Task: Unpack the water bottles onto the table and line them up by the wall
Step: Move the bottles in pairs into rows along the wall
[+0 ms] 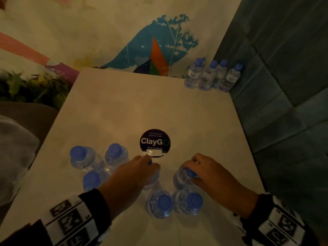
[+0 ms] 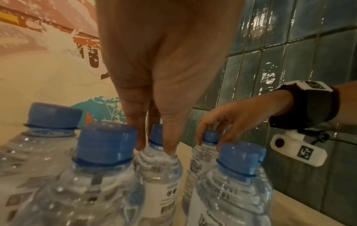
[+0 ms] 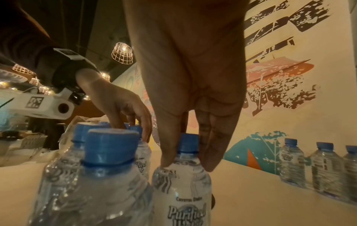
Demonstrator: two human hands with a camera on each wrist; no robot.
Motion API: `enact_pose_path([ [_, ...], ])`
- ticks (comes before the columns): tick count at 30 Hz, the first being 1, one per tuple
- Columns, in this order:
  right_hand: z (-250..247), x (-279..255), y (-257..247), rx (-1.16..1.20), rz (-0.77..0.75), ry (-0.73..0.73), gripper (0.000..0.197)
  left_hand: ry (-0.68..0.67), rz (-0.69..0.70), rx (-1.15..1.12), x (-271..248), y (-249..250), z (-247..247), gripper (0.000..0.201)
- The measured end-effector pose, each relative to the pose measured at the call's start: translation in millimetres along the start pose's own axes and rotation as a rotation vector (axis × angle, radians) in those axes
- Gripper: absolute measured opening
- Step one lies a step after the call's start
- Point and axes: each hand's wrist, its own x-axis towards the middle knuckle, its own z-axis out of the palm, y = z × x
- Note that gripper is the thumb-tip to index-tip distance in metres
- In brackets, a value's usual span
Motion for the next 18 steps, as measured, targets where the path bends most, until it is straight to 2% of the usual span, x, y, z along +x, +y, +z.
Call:
enact_pose_path([
  [4,-4.4,4.8,5.0,0.067,-0.028,-0.002,0.029,-0.054,-0.013,0.055,16.5,-5.9,4.3,0.023],
  [10,-25.9,29.5,28.2,0.136,-0.010,-0.007,0.026,-0.101,-0.022,-0.031,52.9,-4.0,-18.3,0.020],
  [14,-61.2,78.1,54.6,0.102,0.008,0.082,0.025,-0.079,-0.036,-0.076,90.5,-0.8,-62.7,0.025],
  [16,-80.6,111.3,70.5,0.088,0.020,0.153,0.024,-0.043,-0.053,-0.057,115.2,-5.7,-82.5,0.021],
  [18,-98.9,151.2,88.9,0.066,0.025,0.216,0.023,-0.040,-0.092,-0.025,148.9,-13.2,-99.0,0.025],
])
